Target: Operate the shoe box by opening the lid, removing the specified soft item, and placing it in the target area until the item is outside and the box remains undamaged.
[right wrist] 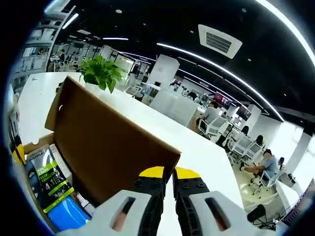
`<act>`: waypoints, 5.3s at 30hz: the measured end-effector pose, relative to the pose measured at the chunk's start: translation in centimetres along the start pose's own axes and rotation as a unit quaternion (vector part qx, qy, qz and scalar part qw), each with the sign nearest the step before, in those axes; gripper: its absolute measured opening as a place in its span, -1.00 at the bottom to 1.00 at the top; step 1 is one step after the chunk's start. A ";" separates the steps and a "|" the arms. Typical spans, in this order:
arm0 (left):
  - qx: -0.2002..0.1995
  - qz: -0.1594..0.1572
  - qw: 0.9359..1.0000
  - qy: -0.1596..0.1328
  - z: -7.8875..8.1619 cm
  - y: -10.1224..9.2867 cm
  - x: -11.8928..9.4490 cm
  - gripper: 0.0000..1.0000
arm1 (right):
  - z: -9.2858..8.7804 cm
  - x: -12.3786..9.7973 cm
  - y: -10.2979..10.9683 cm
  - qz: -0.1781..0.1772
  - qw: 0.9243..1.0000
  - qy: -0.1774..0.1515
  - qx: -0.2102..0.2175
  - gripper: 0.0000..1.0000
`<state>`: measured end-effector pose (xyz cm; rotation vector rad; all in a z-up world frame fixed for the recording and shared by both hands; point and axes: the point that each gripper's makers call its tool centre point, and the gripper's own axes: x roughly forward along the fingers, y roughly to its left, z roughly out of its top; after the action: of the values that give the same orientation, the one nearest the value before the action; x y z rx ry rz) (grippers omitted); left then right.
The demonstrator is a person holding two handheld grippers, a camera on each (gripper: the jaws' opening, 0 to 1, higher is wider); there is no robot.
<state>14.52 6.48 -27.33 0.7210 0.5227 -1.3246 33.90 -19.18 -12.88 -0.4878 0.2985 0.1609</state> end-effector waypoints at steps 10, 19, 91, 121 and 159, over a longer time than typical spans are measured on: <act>-0.006 -0.001 1.000 0.000 0.0 0.0 0.0 -0.93 | -0.6 2.6 -0.2 0.043 0.987 0.036 0.149 -0.97; -0.005 -0.002 1.000 -0.006 0.0 -0.1 -0.1 -0.93 | -1.2 4.7 0.3 0.004 0.995 0.058 0.084 -0.97; -0.012 -0.004 1.000 -0.023 0.1 -0.1 0.0 -0.91 | -5.5 10.2 2.2 0.046 0.991 0.083 0.097 -0.77; -0.006 -0.009 0.999 -0.033 0.1 -0.1 0.0 -0.91 | 0.1 1.3 6.0 0.117 0.993 -0.020 -0.028 -0.16; -0.010 -0.004 0.999 -0.041 0.3 -0.1 0.3 -0.91 | -2.3 -3.5 8.0 0.211 0.975 -0.050 0.040 -0.42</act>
<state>14.43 6.03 -27.35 0.6459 0.4740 -1.3485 28.23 -13.55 -17.16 -0.3289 0.3069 0.5832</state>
